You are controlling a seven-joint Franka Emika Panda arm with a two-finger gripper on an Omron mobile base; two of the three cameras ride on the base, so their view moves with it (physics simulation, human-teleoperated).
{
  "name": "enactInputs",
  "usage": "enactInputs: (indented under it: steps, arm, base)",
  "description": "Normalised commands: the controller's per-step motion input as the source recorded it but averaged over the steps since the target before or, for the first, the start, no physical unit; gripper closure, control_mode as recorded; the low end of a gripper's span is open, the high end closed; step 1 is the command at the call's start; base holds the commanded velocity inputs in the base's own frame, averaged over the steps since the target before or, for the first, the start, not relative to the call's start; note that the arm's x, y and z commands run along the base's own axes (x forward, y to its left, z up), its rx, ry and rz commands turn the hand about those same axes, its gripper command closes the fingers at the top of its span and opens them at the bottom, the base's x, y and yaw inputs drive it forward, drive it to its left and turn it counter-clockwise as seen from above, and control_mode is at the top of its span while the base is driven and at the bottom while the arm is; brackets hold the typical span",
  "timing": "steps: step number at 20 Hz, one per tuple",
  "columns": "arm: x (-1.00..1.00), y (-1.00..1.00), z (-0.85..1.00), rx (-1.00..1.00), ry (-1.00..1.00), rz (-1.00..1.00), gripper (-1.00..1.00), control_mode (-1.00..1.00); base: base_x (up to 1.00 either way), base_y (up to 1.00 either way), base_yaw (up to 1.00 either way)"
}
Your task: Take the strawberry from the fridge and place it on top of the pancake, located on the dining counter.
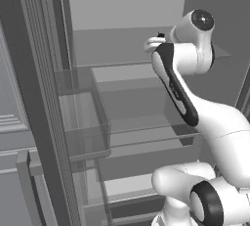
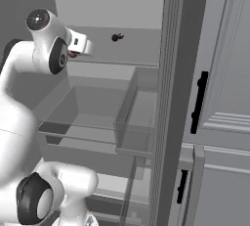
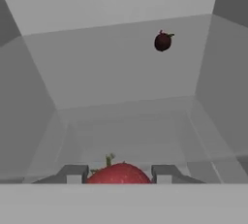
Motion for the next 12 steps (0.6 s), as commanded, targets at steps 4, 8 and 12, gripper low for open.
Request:
enactInputs:
  steps: [4,8,12]
  arm:
    - [-1.0,0.0,-0.03,-0.15,0.18,0.0,1.0,-1.0]
    - [-1.0,-0.02,-0.68,-0.18,0.16,0.08,1.0,-1.0]
    - [-1.0,-0.12,-0.85,-0.04,0.08,0.17,1.0,-1.0]
  base:
    - [0.0,0.0,0.0]
    - [0.0,0.0,0.0]
    - [0.0,0.0,0.0]
